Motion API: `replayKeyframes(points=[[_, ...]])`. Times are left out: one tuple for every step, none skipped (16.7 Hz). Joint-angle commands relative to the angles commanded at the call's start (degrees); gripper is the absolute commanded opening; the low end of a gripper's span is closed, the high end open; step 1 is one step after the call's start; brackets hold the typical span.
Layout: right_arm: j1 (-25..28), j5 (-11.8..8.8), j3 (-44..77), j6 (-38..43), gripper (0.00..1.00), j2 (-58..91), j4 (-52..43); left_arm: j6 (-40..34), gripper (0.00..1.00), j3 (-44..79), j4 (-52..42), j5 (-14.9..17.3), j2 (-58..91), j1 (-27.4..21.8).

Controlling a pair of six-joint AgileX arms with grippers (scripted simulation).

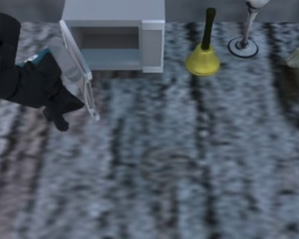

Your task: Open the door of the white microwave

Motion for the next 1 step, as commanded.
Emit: replayKeyframes(points=[[0.0, 0.0, 0.0, 0.0, 1.0, 0.0, 0.0, 0.0, 0.0, 0.0, 0.0, 0.0, 0.0, 0.0]])
